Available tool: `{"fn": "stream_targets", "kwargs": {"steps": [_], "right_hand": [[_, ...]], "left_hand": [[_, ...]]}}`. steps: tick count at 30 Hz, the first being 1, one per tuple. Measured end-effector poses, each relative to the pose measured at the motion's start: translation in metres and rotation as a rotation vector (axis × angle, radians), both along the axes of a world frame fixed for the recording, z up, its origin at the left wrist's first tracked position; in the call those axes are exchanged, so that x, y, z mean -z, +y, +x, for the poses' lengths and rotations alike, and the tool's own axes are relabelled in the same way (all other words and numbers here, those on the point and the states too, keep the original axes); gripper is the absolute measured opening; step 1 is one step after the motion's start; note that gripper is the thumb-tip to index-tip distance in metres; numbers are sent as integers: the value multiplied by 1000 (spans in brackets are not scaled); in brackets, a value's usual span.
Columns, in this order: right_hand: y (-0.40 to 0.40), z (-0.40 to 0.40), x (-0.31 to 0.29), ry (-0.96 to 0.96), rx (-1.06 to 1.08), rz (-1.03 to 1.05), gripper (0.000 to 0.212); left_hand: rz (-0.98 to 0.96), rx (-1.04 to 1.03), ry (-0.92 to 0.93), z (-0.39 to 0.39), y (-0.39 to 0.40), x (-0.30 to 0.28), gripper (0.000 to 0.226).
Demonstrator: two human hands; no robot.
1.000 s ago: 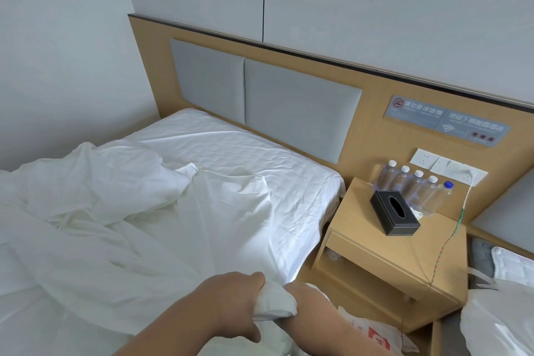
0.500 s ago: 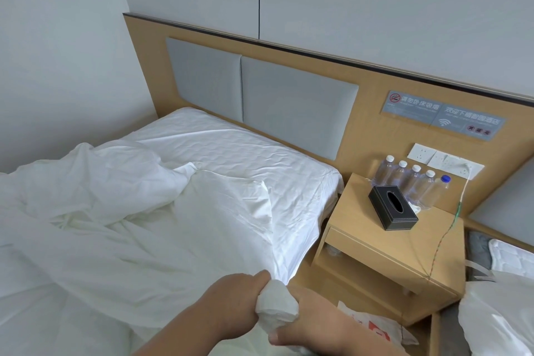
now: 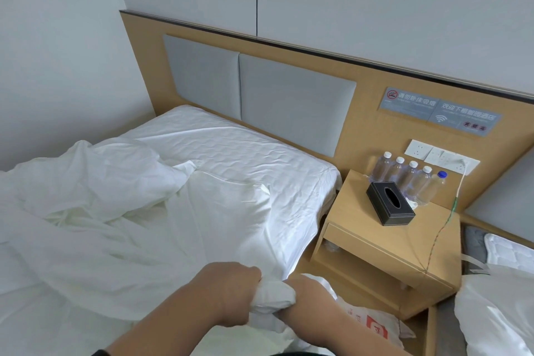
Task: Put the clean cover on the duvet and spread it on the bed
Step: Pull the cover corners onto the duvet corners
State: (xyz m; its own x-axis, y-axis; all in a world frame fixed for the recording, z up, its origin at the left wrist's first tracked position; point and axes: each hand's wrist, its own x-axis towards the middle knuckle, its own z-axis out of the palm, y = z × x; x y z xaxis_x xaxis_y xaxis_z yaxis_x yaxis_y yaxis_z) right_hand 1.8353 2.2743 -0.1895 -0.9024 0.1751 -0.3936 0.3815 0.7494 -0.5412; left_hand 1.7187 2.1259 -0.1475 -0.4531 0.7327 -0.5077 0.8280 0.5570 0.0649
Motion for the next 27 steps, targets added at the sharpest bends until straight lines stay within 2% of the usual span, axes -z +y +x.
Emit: {"fn": "stream_targets", "kwargs": {"steps": [4,6,7,9,10,12,13,14,15,16,17,18,19,21,23,24,25,27], "right_hand": [[3,12,-16,76,197,-575,9],[1,15,-22,110,200,-714,11],[0,16,-23,135,210,-761,19],[1,15,-21,193,314,-879,42],[2,14,-20,225,394,-943,46],[2,11,-23,280,550,-1041,43],[2,8,-27,302,600,-1033,39],[2,5,-32,315,618,-966,36],[1,2,-35,318,591,-834,33],[-2,-1,-40,305,521,-671,31],[-8,-3,-45,288,424,-536,29],[-15,-4,-50,283,321,-458,30],[-23,-5,-54,286,236,-434,33],[-37,-2,-58,285,95,-448,56],[-39,5,-59,216,-45,-459,81],[-36,8,-58,182,-114,-463,81],[-31,8,-57,160,-168,-504,73],[-19,6,-48,152,-108,-721,47]], "left_hand": [[276,-56,175,5,0,8,18],[386,-109,186,6,-1,8,12],[432,-151,175,6,-3,8,16],[504,-226,215,6,-9,6,36],[611,-253,271,7,-14,6,43],[921,-333,321,14,-27,8,40],[981,-419,219,17,-32,7,42],[960,-546,24,21,-33,4,56],[871,-650,-253,27,-33,0,71],[810,-722,-537,34,-29,-4,76],[837,-777,-825,41,-23,-5,73],[932,-826,-1025,46,-16,-4,74],[1028,-934,-1127,51,-9,-2,78],[1176,-1219,-1220,58,4,2,66],[1224,-1406,-1251,61,6,4,54],[1250,-1474,-1256,59,5,3,51],[1272,-1521,-1230,58,0,2,48],[1303,-1561,-1117,54,-10,-4,41]]}}
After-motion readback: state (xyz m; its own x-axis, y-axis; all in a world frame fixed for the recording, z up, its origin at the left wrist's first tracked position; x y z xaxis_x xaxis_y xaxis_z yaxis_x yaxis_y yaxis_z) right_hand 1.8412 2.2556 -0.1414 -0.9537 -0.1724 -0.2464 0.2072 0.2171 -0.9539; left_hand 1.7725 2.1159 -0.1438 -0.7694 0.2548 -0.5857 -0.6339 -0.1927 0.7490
